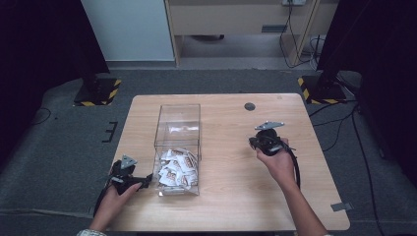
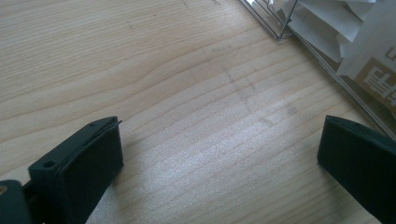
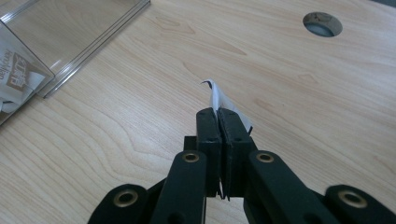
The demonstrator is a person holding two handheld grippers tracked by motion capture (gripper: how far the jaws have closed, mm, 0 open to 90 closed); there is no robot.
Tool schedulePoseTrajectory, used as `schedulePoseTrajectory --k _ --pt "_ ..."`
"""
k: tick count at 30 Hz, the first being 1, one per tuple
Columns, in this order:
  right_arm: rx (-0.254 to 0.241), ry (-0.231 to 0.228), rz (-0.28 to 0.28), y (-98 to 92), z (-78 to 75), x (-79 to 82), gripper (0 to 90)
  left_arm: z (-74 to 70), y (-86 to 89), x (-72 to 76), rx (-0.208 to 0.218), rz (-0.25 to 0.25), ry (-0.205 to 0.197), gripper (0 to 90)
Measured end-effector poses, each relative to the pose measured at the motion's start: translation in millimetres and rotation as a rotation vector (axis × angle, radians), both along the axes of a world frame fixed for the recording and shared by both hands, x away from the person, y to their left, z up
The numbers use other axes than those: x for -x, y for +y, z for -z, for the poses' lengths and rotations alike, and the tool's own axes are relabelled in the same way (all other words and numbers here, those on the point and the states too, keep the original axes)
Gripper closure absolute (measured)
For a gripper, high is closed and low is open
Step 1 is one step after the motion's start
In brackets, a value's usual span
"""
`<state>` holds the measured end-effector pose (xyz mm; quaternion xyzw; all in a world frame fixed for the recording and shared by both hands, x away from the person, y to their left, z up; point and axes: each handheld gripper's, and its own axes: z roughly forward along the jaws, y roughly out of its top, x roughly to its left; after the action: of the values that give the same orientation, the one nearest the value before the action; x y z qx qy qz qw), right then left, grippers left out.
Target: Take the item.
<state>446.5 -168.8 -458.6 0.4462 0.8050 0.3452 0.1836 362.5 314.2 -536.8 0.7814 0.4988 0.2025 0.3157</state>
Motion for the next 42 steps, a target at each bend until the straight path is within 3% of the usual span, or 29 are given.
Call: schedulePoseTrajectory --k 19,42 --pt "-0.001 0.060 0.028 3.2 29.4 -13.8 87.3 0.0 0.0 0.0 0.000 0.000 0.000 0.0" --pt "0.014 0.071 0.023 16.1 35.5 -17.4 80.6 0.0 0.0 0.0 0.000 0.000 0.000 0.0"
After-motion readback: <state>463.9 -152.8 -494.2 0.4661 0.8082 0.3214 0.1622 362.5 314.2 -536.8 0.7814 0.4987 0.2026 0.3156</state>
